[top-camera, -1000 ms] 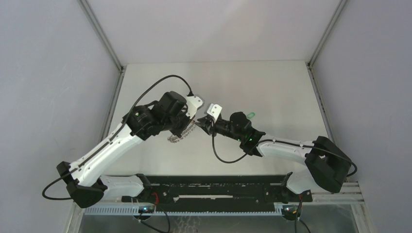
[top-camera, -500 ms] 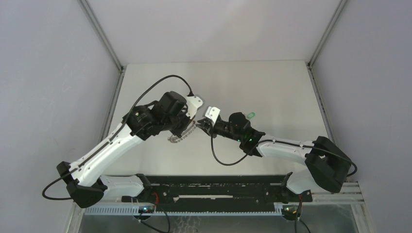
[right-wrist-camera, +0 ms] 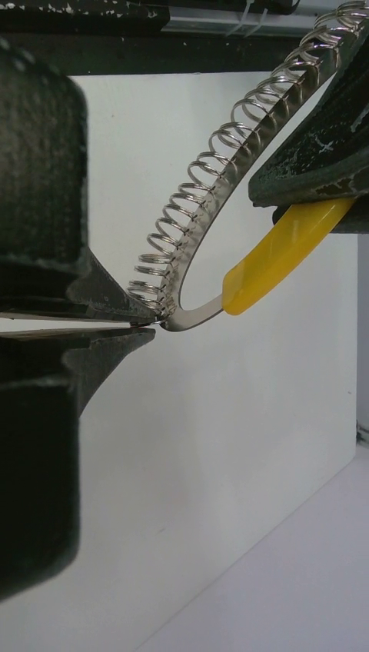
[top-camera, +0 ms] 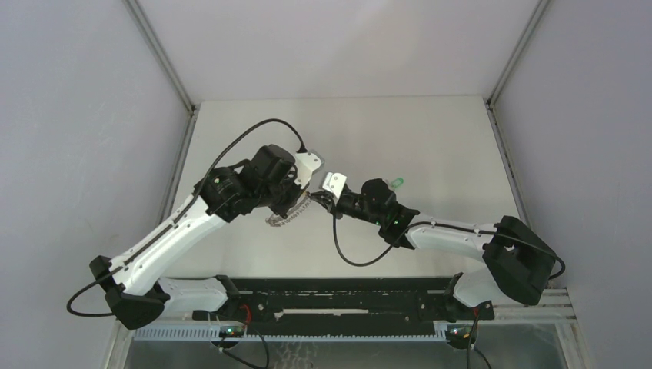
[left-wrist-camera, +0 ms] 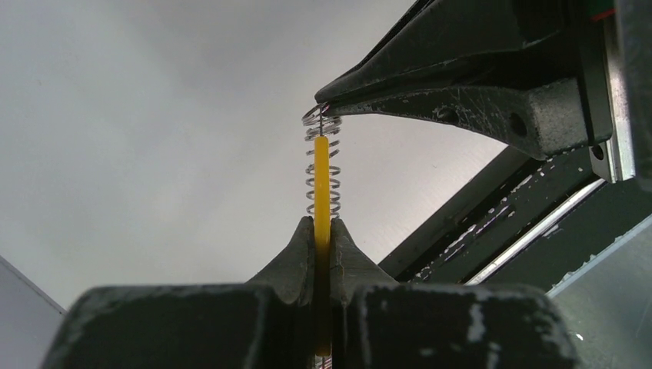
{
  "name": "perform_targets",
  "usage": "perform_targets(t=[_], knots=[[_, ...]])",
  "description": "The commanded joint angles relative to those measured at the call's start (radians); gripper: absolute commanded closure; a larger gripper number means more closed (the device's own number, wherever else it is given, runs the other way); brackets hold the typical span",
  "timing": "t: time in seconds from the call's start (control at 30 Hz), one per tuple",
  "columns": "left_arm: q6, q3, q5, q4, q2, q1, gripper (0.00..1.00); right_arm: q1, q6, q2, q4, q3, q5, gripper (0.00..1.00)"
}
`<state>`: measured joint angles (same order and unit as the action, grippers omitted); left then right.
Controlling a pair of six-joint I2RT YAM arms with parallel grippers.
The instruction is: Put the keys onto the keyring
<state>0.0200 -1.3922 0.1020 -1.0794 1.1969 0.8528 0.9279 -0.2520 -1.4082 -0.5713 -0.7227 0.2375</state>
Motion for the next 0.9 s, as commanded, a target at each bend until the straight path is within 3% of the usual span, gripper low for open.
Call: perform_targets(t=[0.0,0.2,0.53,0.73,0.87], knots=[[0.010,-0.030,-0.011,0.033,-0.032,0.006,1.00,0.011,-0.045,0.040,-0.028,-0.016,0.019,1.00],[-0.004,-0.005,-0.045,0.054,-0.054,-0.017,1.00,0.012,-0.065,0.068,-0.067,0.020,0.034,1.00],[-0.023,0.088,-0.274,0.138,-0.122,-0.159,1.00,0.012,-0.130,0.146,-0.086,0.069,0.079,1.00],[-0.027,0.123,-0.388,0.175,-0.143,-0.189,1.00,0.012,-0.174,0.153,-0.097,0.076,0.109,1.00],[-0.038,0.164,-0.496,0.210,-0.169,-0.251,1.00,0.012,-0.203,0.166,-0.177,0.112,0.157,1.00]])
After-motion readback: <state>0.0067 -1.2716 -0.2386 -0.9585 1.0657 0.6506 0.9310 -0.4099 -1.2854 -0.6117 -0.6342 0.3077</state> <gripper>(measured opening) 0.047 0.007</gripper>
